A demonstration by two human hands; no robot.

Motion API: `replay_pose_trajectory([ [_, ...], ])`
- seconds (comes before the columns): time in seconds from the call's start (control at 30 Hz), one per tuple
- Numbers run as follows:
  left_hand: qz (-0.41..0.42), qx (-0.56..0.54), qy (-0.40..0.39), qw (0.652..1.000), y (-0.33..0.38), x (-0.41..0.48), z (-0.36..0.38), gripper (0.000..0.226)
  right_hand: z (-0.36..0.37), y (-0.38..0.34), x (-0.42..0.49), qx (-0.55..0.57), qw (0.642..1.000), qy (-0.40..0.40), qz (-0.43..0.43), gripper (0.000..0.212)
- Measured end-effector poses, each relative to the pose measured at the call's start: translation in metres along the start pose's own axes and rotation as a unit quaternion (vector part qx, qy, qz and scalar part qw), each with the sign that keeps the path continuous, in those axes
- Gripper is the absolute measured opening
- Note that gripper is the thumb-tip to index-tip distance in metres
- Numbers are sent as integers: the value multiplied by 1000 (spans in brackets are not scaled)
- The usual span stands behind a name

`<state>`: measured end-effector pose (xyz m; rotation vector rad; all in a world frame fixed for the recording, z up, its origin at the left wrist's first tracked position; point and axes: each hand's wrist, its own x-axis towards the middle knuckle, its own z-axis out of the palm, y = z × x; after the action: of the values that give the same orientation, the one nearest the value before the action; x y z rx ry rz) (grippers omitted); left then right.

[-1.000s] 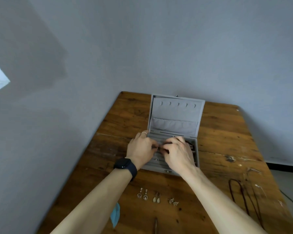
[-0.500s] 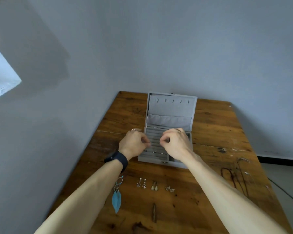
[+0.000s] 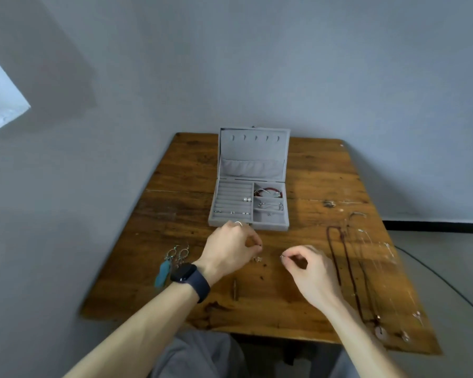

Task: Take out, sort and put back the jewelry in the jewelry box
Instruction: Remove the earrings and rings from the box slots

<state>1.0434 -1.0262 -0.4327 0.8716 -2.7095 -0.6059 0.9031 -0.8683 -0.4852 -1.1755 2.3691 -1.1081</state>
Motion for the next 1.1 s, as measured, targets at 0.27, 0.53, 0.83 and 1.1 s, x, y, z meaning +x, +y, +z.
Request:
replay_pose_trajectory([
  [0.27, 42, 114, -33, 992, 24, -2, 36, 16, -1, 17, -2, -34, 999, -27, 12, 7],
  [0.53, 43, 122, -46, 991, 29, -2, 44, 16, 9, 20, 5, -69, 997, -35, 14, 8],
  [0.83, 26, 107, -47, 993, 28, -3, 44, 19, 11, 22, 5, -53, 998, -33, 24, 15],
  [1.1, 32, 115, -51, 992, 29, -4, 42, 19, 12, 24, 3, -46, 998, -27, 22, 16],
])
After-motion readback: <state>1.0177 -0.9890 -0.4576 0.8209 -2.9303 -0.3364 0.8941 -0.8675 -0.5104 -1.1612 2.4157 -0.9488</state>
